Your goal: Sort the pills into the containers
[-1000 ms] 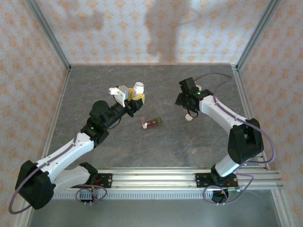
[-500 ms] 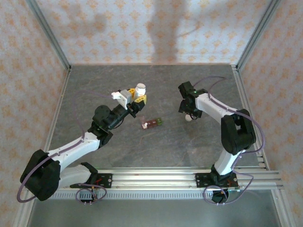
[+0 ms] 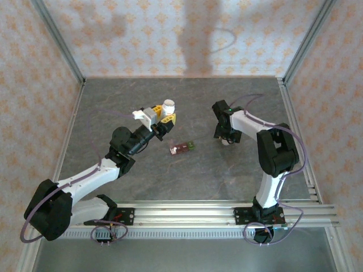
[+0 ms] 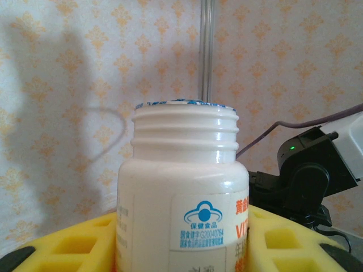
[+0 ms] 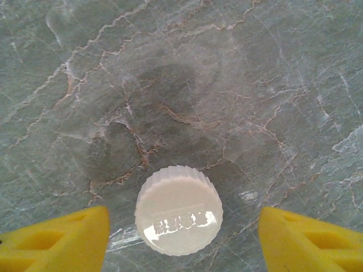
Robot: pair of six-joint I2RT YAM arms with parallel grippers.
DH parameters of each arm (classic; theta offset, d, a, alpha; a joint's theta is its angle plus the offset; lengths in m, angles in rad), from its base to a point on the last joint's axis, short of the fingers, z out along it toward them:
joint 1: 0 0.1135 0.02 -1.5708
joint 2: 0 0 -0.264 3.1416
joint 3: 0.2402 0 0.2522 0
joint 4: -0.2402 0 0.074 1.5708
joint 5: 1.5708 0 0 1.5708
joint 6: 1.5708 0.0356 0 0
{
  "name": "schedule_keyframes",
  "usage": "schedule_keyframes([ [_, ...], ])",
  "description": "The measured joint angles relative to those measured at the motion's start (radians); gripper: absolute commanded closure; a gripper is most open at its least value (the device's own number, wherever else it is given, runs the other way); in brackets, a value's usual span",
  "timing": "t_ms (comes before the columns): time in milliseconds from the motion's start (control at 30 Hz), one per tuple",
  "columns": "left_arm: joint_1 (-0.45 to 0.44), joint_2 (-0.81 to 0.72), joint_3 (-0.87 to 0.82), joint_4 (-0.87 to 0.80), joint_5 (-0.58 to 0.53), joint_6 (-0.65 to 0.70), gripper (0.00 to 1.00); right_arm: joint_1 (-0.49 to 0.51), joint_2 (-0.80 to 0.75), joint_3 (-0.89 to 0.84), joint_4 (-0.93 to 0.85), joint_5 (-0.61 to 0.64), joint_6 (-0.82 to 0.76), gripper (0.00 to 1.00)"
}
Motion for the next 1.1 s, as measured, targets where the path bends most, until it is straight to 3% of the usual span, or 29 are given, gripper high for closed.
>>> schedule_keyframes([
  [600, 0.000, -0.005, 0.000, -0.004, 0.013, -0.009, 1.00, -0.015, 0.039, -0.024, 0.056, -0.044, 0.001, 0.39],
  [1100, 0.000, -0.005, -0.002, -0.005, 0.013, -0.009, 1.00, -0.015, 0.014, -0.053, 0.098, -0.074, 0.004, 0.68],
])
